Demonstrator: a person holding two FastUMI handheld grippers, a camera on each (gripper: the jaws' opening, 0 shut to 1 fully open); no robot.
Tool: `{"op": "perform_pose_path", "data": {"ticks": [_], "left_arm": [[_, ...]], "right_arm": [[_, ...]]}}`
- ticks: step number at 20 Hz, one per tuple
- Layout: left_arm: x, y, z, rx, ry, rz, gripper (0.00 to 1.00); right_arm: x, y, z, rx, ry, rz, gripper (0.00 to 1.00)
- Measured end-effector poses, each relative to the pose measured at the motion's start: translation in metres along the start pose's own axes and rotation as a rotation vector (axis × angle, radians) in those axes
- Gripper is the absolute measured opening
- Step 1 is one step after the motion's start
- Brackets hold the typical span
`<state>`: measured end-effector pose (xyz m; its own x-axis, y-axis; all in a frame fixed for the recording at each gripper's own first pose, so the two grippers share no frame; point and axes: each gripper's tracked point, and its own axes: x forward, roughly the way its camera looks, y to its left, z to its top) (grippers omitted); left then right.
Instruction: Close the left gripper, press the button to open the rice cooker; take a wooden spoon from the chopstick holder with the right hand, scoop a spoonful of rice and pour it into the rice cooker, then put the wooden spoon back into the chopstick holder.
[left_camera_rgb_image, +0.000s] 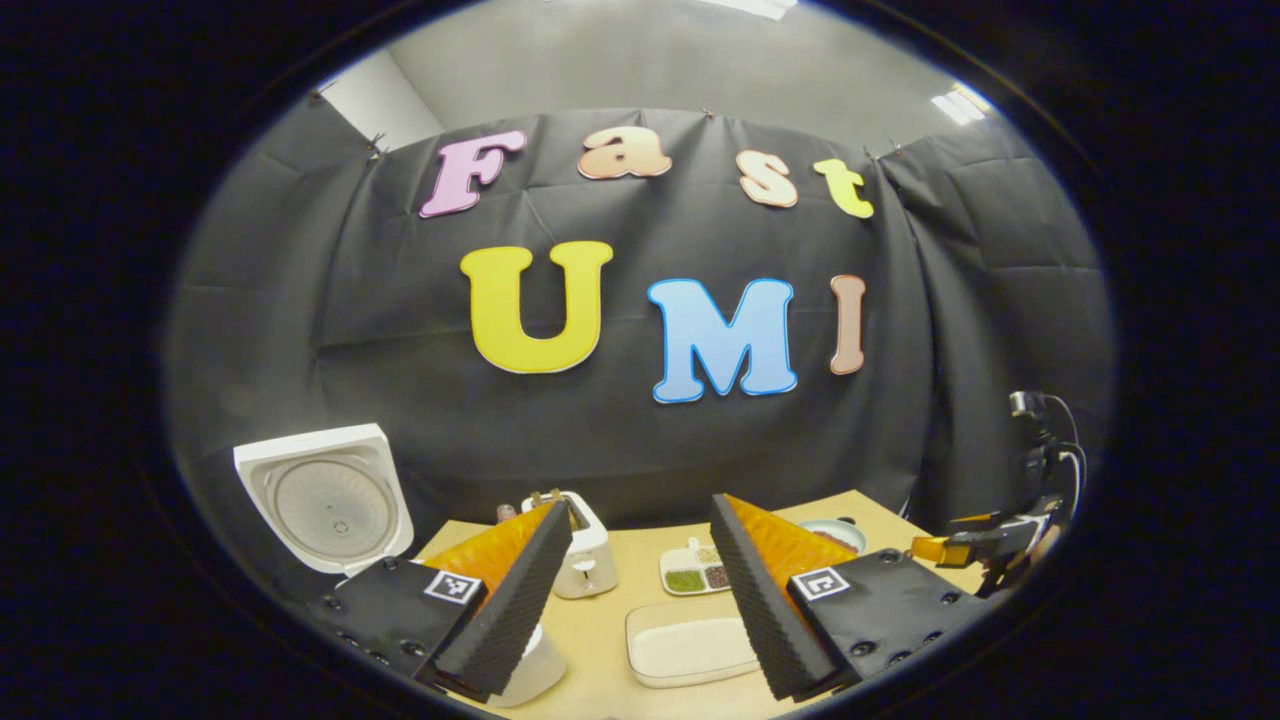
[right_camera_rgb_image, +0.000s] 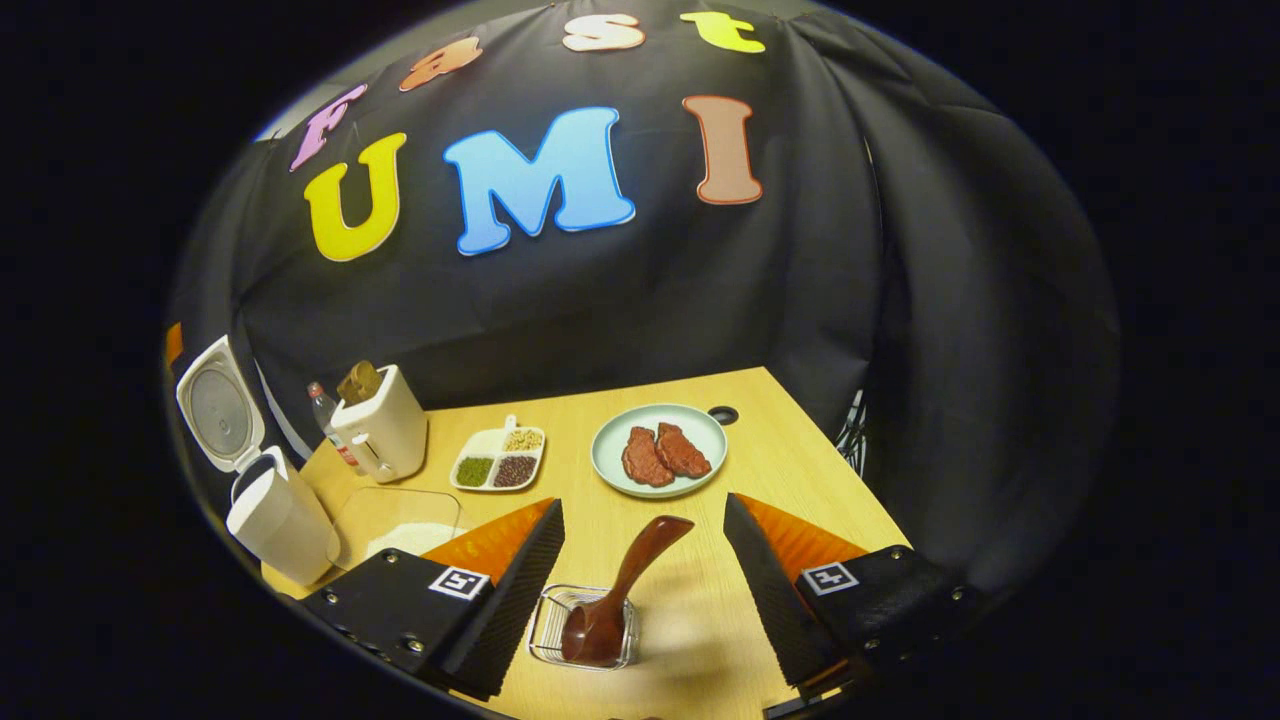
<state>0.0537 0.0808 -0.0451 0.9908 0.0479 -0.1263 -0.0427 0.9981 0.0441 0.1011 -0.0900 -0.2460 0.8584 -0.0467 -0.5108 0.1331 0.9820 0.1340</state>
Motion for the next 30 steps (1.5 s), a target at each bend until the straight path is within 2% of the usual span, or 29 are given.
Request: {"op": "perform_pose_path", "data": {"ticks": [3,4,7,9,10,11,12,13,14,15,17,18,19,21,26,30], "left_arm": [[0.007,-0.005,0.0,-0.001,0.012,0.034,0.97],[0.009,-0.007,0.001,0.002,0.016,0.045,1.0],[0.017,-0.013,0.0,0.017,0.027,0.068,0.97],[0.021,-0.011,-0.003,0.018,0.044,0.09,1.0],[0.022,-0.01,0.001,0.006,0.041,0.103,0.97],[0.023,-0.007,0.006,-0.005,0.028,0.118,1.0],[0.024,-0.002,0.011,-0.004,0.016,0.135,1.0],[0.023,0.002,0.012,0.003,0.009,0.149,1.0],[0.022,0.005,0.014,0.009,0.003,0.158,0.97],[0.023,0.008,0.014,0.007,-0.002,0.159,0.97],[0.023,0.009,0.007,-0.019,0.01,0.138,0.99],[0.021,0.012,0.005,-0.029,0.019,0.13,0.97],[0.021,0.018,0.006,-0.033,0.012,0.128,1.0],[0.016,0.028,0.006,-0.029,0.001,0.122,0.97],[0.003,0.055,0.002,-0.025,-0.008,0.108,0.97],[-0.009,0.074,-0.001,-0.006,-0.011,0.094,0.97]], "right_arm": [[0.022,-0.01,-0.02,0.043,0.073,0.022,0.99],[0.03,-0.01,-0.025,0.061,0.096,0.033,0.99],[0.049,-0.006,-0.042,0.1,0.156,0.082,0.98],[0.06,-0.002,-0.049,0.115,0.186,0.1,0.9],[0.064,-0.003,-0.052,0.122,0.199,0.094,0.81],[0.067,0.0,-0.053,0.138,0.209,0.112,0.71],[0.065,0.006,-0.053,0.157,0.216,0.145,0.53],[0.063,0.009,-0.052,0.163,0.23,0.162,0.49],[0.057,0.018,-0.048,0.174,0.224,0.207,0.37],[0.055,0.022,-0.049,0.2,0.232,0.241,0.3],[0.048,0.026,-0.044,0.255,0.223,0.229,0.15],[0.042,0.026,-0.046,0.266,0.208,0.21,0.08],[0.033,0.025,-0.038,0.264,0.18,0.193,0.06],[0.018,0.03,-0.027,0.248,0.14,0.181,0.04],[-0.026,0.049,0.033,0.233,-0.008,0.189,0.03],[-0.043,0.102,0.075,0.179,-0.095,0.271,0.03]]}}
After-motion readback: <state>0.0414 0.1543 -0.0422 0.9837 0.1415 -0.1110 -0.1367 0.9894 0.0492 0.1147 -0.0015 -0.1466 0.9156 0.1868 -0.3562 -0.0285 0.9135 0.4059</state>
